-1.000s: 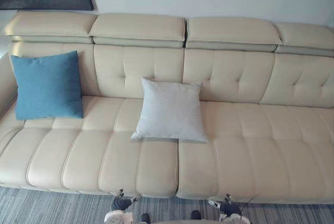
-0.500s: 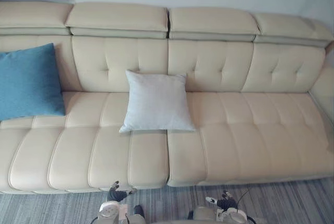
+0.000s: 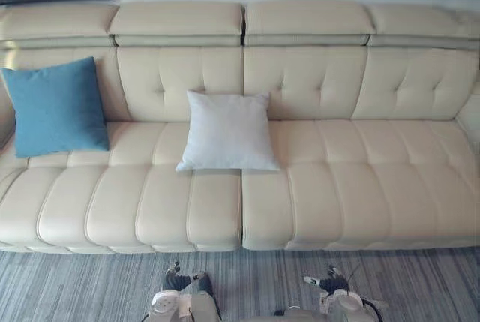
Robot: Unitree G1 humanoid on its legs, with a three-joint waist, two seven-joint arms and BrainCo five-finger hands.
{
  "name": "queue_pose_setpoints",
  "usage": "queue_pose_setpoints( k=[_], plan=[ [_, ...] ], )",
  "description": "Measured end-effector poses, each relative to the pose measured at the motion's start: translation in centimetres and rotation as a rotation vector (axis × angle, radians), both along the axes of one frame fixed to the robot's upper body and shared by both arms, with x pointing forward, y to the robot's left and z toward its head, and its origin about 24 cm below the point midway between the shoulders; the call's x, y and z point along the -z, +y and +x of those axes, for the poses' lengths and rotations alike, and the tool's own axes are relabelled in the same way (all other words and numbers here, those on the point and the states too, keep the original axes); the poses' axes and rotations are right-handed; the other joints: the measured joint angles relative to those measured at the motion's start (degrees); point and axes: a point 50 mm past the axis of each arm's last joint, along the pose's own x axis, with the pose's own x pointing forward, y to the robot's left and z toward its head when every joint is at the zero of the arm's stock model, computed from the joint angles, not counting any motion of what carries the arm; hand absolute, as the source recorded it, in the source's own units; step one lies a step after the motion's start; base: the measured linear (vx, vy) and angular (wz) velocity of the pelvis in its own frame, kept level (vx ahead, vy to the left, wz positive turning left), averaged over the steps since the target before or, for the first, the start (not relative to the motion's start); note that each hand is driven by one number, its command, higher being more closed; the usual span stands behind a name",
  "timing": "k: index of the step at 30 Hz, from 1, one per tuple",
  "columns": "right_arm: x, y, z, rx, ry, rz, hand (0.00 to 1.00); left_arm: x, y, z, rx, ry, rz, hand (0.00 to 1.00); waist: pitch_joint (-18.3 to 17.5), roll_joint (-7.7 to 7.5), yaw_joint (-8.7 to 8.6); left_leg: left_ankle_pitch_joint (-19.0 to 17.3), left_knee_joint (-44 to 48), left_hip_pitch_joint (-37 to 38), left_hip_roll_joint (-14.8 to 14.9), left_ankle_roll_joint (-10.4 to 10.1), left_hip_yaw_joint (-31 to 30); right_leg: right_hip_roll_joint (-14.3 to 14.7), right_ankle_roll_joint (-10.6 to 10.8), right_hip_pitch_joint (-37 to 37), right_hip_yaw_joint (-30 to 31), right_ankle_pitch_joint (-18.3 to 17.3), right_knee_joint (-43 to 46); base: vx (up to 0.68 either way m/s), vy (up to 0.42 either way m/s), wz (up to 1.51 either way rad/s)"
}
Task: Pick up cushions and gather them together orderly.
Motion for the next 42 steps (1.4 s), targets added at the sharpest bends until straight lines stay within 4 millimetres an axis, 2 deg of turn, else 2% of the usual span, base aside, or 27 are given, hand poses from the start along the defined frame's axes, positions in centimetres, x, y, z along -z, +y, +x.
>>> queue_pose_setpoints(
  k=[1,2,3,5,9,11,14,15,16,17,18,19,20,21,22,25,28,29,30,31,32,35,37,38,39,40,42],
  plan=[
    [0.0,0.0,-0.1,0.005,0.0,0.001,0.0,0.0,0.1,-0.1,-0.021,0.001,-0.005,0.0,0.01,-0.04,0.12,-2.24,2.58,0.19,-0.23,-0.21,-0.41,-0.16,0.15,-0.58,1.46,0.03,0.33,-0.15,0.274,-1.15],
    [0.1,0.4,-0.2,0.01,0.001,0.009,0.0,0.2,0.0,-0.8,-0.089,0.005,-0.031,0.0,-0.29,0.6,0.25,-8.2,5.27,1.46,-1.02,-1.18,-3.23,0.37,0.8,-2.54,5.31,-0.02,1.11,-0.12,0.317,-1.11],
    [0.2,1.0,-0.4,0.013,0.001,0.024,0.0,0.2,0.2,-0.9,-0.122,0.0,-0.038,0.0,-0.37,0.66,0.43,-9.71,5.52,1.46,-1.44,-0.86,-2.93,0.41,0.96,-3.37,7.51,0.07,1.37,-0.09,0.266,-1.06],
    [0.6,2.1,-1.4,0.022,0.012,0.055,0.0,0.3,0.6,-1.5,-0.157,0.003,-0.038,0.0,-1.27,-0.06,0.31,-11.13,4.83,1.58,-2.54,-0.1,-0.89,0.12,1.64,-4.29,10.19,1.7,-0.44,-0.03,0.194,-0.73],
    [0.7,2.4,-1.7,0.02,0.023,0.064,0.0,0.3,0.9,-1.7,-0.174,0.007,-0.035,0.0,-1.64,-0.75,0.02,-12.02,4.45,2.71,-2.98,1.35,3.68,-0.1,1.6,-4.42,14.57,5.67,-3.02,0.0,0.165,-0.61],
    [0.7,2.4,-1.7,0.02,0.025,0.065,0.0,0.4,0.9,-2.0,-0.191,0.011,-0.04,0.0,-2.13,-0.83,-0.24,-12.76,4.39,3.5,-3.01,1.28,5.14,-0.12,3.74,-4.84,15.66,7.34,-3.92,0.09,0.062,-0.5],
    [0.6,2.2,-1.5,0.016,0.02,0.063,0.0,0.7,0.3,-2.3,-0.215,0.026,-0.063,0.0,-3.35,0.19,-0.06,-13.28,4.1,4.44,-1.16,0.59,9.54,2.42,2.67,-7.04,17.74,9.81,-4.62,0.13,0.017,-1.14],
    [0.5,2.2,-1.0,0.011,0.008,0.062,0.0,0.9,-0.1,-2.7,-0.23,0.048,-0.079,0.0,-3.99,1.36,0.0,-12.73,3.46,5.41,0.67,1.23,13.98,4.35,1.22,-8.9,17.57,12.52,-5.8,0.11,0.01,-1.33],
    [0.4,2.3,-0.8,0.009,0.004,0.063,0.0,1.0,-0.2,-2.8,-0.232,0.053,-0.082,0.0,-4.09,1.73,0.02,-12.59,3.19,5.7,1.17,1.37,15.21,4.83,0.2,-9.55,16.36,13.31,-5.86,0.16,-0.012,-1.83],
    [0.3,2.3,-0.3,0.003,-0.005,0.063,0.0,1.1,-0.4,-3.0,-0.231,0.068,-0.09,0.0,-4.41,2.79,0.32,-12.17,2.13,6.24,2.49,1.59,17.31,5.63,-2.51,-10.99,9.79,14.94,-6.01,0.1,-0.017,-1.23],
    [0.3,2.3,-0.2,0.001,-0.008,0.063,0.0,1.2,-0.4,-3.0,-0.226,0.072,-0.091,0.0,-4.32,3.04,0.27,-12.16,1.89,6.55,2.98,1.58,18.15,5.48,-3.55,-11.52,5.97,14.85,-5.76,0.13,-0.08,-1.48],
    [0.2,2.1,-0.1,-0.001,-0.01,0.059,0.0,1.2,-0.5,-2.9,-0.209,0.075,-0.089,0.0,-4.05,3.43,-0.1,-12.15,1.3,7.67,2.92,1.56,20.39,3.57,-7.13,-12.44,-6.6,12.01,-3.73,0.07,-0.082,-1.01],
    [0.2,1.8,-0.1,-0.001,-0.009,0.049,0.0,1.2,-0.7,-2.7,-0.19,0.078,-0.088,0.0,-3.94,3.33,-0.32,-12.15,1.0,8.72,2.83,1.55,21.76,2.27,-8.09,-12.13,-13.29,9.87,-2.63,0.12,-0.121,-1.08],
    [0.2,1.1,-0.2,-0.008,0.0,0.029,0.0,1.2,-0.8,-2.6,-0.168,0.081,-0.088,0.0,-3.76,4.12,-0.7,-11.94,-0.03,10.41,2.71,1.19,22.68,1.03,-8.38,-12.0,-18.61,8.92,-0.7,0.16,-0.148,-1.0],
    [0.3,0.5,-0.6,-0.009,0.017,0.015,0.0,1.2,-0.8,-2.7,-0.15,0.089,-0.082,0.0,-3.6,4.42,-0.97,-11.21,-1.85,12.22,1.87,-0.06,22.21,1.75,-8.39,-11.73,-19.3,8.41,-0.02,0.18,-0.164,-0.84],
    [0.4,0.0,-1.0,-0.004,0.039,0.007,0.0,1.4,-1.1,-2.9,-0.132,0.103,-0.084,0.0,-3.28,5.0,-0.99,-11.01,-1.23,13.0,2.72,-0.41,21.36,3.4,-7.37,-11.2,-16.71,7.61,-0.63,0.13,-0.131,-0.63],
    [0.4,-0.6,-1.4,0.008,0.048,-0.005,0.0,1.2,-0.8,-2.4,-0.108,0.093,-0.071,0.0,-2.77,4.56,-1.62,-10.84,14.42,8.84,8.14,-0.56,18.91,6.01,-6.52,-9.09,-14.32,5.22,-1.9,0.08,-0.184,-0.42],
    [0.5,-0.8,-1.7,0.018,0.055,-0.009,0.0,1.1,-0.7,-2.2,-0.113,0.084,-0.07,0.0,-2.45,4.91,-1.39,-8.71,24.31,6.02,11.45,1.35,16.42,7.96,-7.17,-7.2,-13.04,4.78,-2.71,0.08,-0.122,-0.59],
    [0.5,-0.5,-1.6,0.019,0.052,-0.003,0.0,1.1,-0.5,-2.1,-0.127,0.075,-0.068,0.0,-1.64,4.44,-1.08,-7.35,29.77,4.06,12.71,2.69,14.4,8.89,-7.97,-5.8,-11.05,4.28,-3.1,0.16,-0.104,-1.03],
    [0.3,-0.5,-1.1,0.024,0.035,0.001,0.0,1.0,-0.3,-2.0,-0.136,0.067,-0.066,0.0,-1.5,4.49,-0.7,-9.53,35.19,0.96,11.8,1.44,9.96,9.96,-8.88,-4.82,-8.22,3.78,-3.43,0.2,-0.048,-1.18],
    [0.2,-0.6,-0.8,0.033,0.019,0.001,0.0,0.9,-0.3,-1.8,-0.137,0.056,-0.067,0.0,-1.18,4.35,-0.63,-12.4,36.08,-1.96,9.04,0.35,6.59,10.27,-9.23,-4.28,-5.62,3.7,-3.6,0.21,-0.027,-1.28],
    [0.2,-0.5,-0.9,0.049,0.023,0.002,0.0,0.4,-0.6,-0.9,-0.141,0.012,-0.073,0.0,-0.23,3.62,0.94,-14.42,29.05,-5.88,3.28,0.64,1.97,10.52,-9.1,-3.09,0.34,3.65,-4.03,0.16,0.03,-1.11],
    [0.2,-0.1,-0.7,0.056,0.017,0.004,0.0,0.3,-0.9,-0.7,-0.178,-0.009,-0.09,0.0,-0.15,3.85,2.36,-14.11,19.54,-8.82,-1.9,0.05,-6.78,11.99,-8.54,-2.25,6.48,3.39,-4.51,0.23,0.094,-1.43],
    [0.2,0.1,-0.5,0.055,0.013,0.008,0.0,0.3,-0.9,-0.6,-0.182,-0.012,-0.092,0.0,-0.15,3.85,2.6,-13.89,17.73,-9.15,-2.76,-0.21,-8.84,12.18,-8.42,-2.25,7.4,3.33,-4.54,0.18,0.105,-1.38],
    [0.1,0.6,0.2,0.051,-0.002,0.016,0.0,0.2,-1.0,-0.6,-0.188,-0.015,-0.097,0.0,-0.22,3.89,3.06,-12.89,12.1,-9.36,-4.9,-0.89,-15.15,13.06,-7.98,-2.46,11.1,3.03,-4.53,0.24,0.147,-1.75],
    [0.0,1.0,0.7,0.043,-0.012,0.02,0.0,0.3,-1.1,-0.7,-0.204,-0.013,-0.105,0.0,-0.5,4.33,3.68,-11.52,7.8,-8.9,-5.11,0.89,-19.66,14.42,-7.48,-2.39,14.98,2.62,-4.49,0.26,0.169,-1.76],
    [0.0,2.3,0.9,0.018,-0.014,0.044,0.0,0.4,-1.0,-0.9,-0.234,-0.012,-0.114,0.0,-1.35,4.33,5.31,-8.48,7.42,-6.68,-4.07,-0.16,-17.47,15.0,-6.43,-2.4,19.35,0.65,-2.65,0.39,0.25,-1.76]
  ],
)
